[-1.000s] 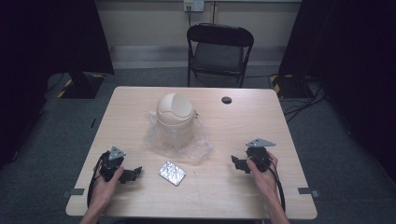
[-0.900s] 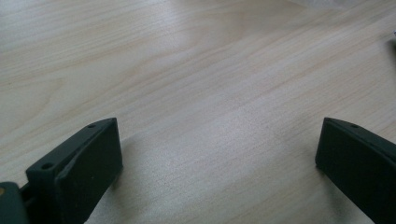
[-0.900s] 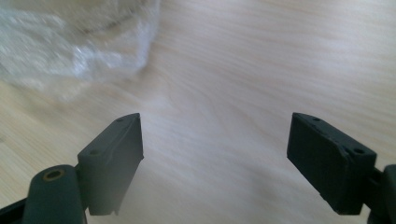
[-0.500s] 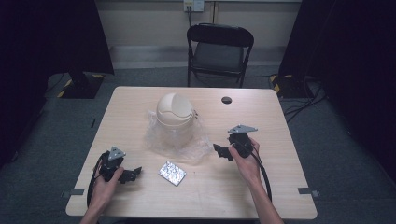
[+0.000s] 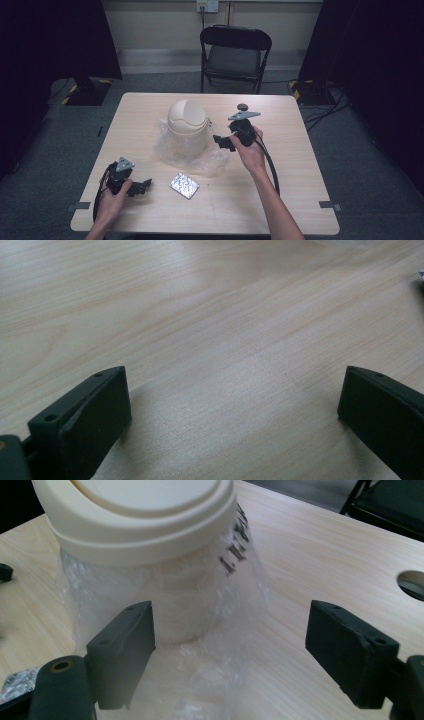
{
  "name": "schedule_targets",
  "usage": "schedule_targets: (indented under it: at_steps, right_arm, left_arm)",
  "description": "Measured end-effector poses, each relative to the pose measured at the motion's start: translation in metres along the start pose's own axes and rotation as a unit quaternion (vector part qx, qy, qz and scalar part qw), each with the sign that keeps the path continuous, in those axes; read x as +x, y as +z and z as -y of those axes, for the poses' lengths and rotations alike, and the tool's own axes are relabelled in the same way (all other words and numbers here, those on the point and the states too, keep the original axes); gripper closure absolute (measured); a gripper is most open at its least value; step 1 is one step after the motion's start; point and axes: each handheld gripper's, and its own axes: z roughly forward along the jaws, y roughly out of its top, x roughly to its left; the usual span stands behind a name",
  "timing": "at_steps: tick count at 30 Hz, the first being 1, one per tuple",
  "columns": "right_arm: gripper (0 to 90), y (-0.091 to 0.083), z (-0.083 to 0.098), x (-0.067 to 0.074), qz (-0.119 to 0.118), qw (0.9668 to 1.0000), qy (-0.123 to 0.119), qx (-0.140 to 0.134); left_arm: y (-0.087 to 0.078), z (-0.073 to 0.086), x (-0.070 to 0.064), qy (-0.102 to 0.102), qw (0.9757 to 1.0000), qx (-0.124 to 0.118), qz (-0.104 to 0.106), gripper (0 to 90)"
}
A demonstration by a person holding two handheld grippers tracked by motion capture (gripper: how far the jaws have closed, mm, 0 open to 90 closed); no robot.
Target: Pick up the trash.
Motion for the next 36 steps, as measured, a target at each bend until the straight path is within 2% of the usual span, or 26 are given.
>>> schedule_targets:
  at_steps: [2, 3, 4, 9, 16, 23, 26, 27, 36]
  right_arm:
    - [18.9, 0.008, -0.013, 0.002, -0.005, 0.9999, -0.014, 0.007]
    - [18.9, 0.008, -0.013, 0.002, -0.005, 0.9999, -0.014, 0.007]
    - [18.6, 0.012, -0.023, 0.003, -0.005, 0.9998, -0.02, 0.005]
    - [19.4, 0.017, -0.044, -0.002, -0.003, 0.9997, -0.022, -0.008]
    - [20.2, 0.03, -0.07, -0.005, -0.002, 0.9996, -0.029, -0.007]
    - [20.6, 0.049, -0.075, -0.006, -0.005, 0.9997, -0.023, 0.003]
    - [20.1, 0.061, -0.077, -0.001, -0.004, 0.9992, -0.033, 0.022]
    - [20.1, 0.063, -0.077, -0.001, -0.003, 0.9992, -0.034, 0.021]
    - [18.9, 0.084, -0.078, -0.004, -0.01, 0.9985, -0.025, 0.048]
  left_arm:
    - [0.0, 0.0, 0.0, 0.0, 1.0, 0.0, -0.001, 0.0]
    - [0.0, 0.0, 0.0, 0.0, 1.0, 0.0, -0.001, 0.0]
    - [0.0, 0.0, 0.0, 0.0, 1.0, 0.0, 0.0, 0.0]
    - [0.0, 0.0, 0.0, 0.0, 1.0, 0.0, 0.0, 0.0]
    - [0.0, 0.0, 0.0, 0.0, 1.0, 0.0, 0.0, 0.0]
    - [0.0, 0.0, 0.0, 0.0, 1.0, 0.0, 0.0, 0.0]
    - [0.0, 0.0, 0.0, 0.0, 1.0, 0.0, 0.0, 0.0]
    - [0.0, 0.0, 0.0, 0.0, 1.0, 0.0, 0.0, 0.0]
    - [0.0, 0.0, 0.0, 0.002, 1.0, 0.001, 0.0, 0.0]
